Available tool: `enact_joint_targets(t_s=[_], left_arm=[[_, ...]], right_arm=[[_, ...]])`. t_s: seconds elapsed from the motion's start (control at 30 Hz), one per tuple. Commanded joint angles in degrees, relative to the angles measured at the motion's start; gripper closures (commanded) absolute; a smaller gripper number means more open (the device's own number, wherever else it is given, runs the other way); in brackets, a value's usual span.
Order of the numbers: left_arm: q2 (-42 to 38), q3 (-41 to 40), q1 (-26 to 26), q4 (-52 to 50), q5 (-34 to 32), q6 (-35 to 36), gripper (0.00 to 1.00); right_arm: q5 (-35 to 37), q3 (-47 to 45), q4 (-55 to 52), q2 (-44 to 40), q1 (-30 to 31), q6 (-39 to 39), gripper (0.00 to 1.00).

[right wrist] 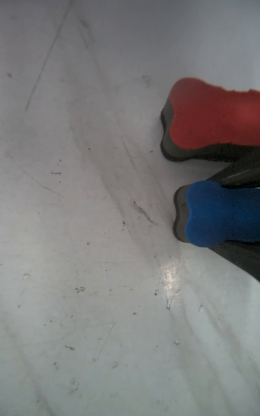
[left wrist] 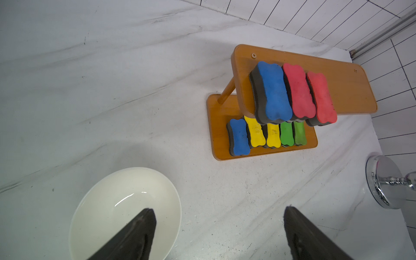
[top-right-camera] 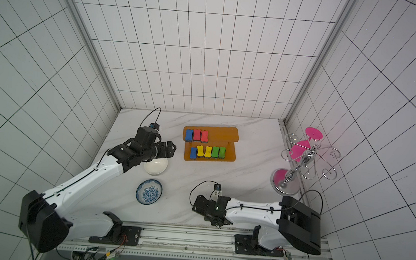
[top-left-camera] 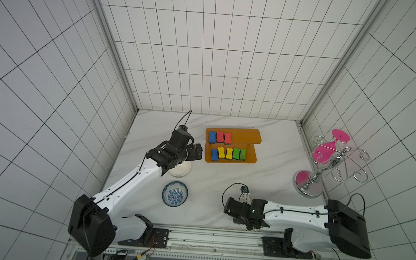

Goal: Remove the whiteboard erasers from the shelf
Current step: Place the whiteboard eraser at the center of the board, then adjust the whiteboard eraser at the shelf.

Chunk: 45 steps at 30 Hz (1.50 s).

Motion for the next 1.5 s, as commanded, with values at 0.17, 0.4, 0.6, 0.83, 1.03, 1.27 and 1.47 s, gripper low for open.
enact_joint_targets(t_s=[0.17,0.4,0.6,0.83,1.03,1.27,1.47], left_arm=[[1.0,1.1,-0.3,1.0,0.0,-0.3,0.08],[2.3,2.9,-0.3,1.4,0.1,-0.5,0.08],[3.8,5.8,-0.6,1.7,-0.2,1.4,0.1],[5.2,6.5,-1.3,4.8,-1.1,3.7,0.16],[2.6,2.4,-5.3,8.3,-5.8,8.4,0.18],[-1.4,-3.2,-6.4,13.9,-3.2,16.6,0.13],[-4.7,-7.2,-9.5,16.9,-3.2,23.2,0.1]], right_arm=[[3.6,3.1,-8.3,-2.3,0.2,-2.1,0.55],[6.0,13.4,-10.5,-6.0,-7.2,-13.1,0.54],[3.9,24.5,-5.0,-1.2,-21.2,-29.2,0.55],[-3.3,42.4,-3.4,9.6,-33.0,-40.3,0.56],[-7.9,57.4,-5.1,21.6,-38.1,-42.5,0.56],[-11.1,69.7,-8.9,30.6,-40.5,-46.0,0.5],[-13.6,73.3,-10.2,34.5,-41.4,-47.9,0.48]])
